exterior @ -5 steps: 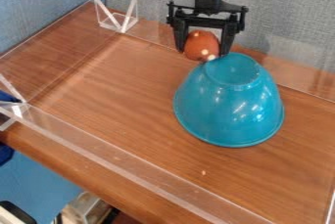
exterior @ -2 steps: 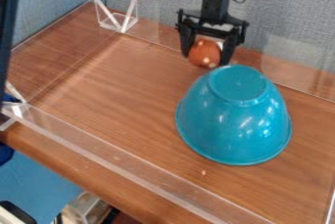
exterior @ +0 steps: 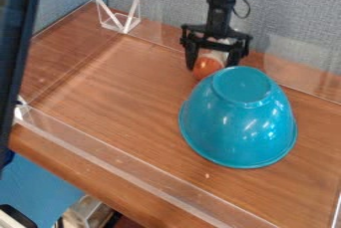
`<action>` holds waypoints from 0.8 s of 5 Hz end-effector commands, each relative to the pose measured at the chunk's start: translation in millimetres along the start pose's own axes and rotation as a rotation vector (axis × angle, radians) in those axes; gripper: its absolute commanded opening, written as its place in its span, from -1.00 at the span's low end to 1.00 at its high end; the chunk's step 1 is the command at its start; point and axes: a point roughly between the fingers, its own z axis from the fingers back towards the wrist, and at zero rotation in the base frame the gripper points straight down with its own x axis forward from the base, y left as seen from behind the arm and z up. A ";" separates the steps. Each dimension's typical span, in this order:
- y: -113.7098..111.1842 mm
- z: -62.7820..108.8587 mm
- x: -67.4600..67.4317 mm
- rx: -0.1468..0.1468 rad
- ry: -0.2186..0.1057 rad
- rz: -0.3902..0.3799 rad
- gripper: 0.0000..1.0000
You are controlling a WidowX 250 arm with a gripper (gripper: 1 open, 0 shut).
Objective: Remove the mushroom from inside the blue bowl and put it on the table
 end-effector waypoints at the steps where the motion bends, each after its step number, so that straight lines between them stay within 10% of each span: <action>1: -6.3 15.2 12.6 -0.018 -0.062 -0.017 1.00; 2: -4.2 9.4 12.0 -0.020 -0.061 -0.023 -1.00; 4: -8.6 3.0 6.8 -0.028 -0.061 -0.004 -1.00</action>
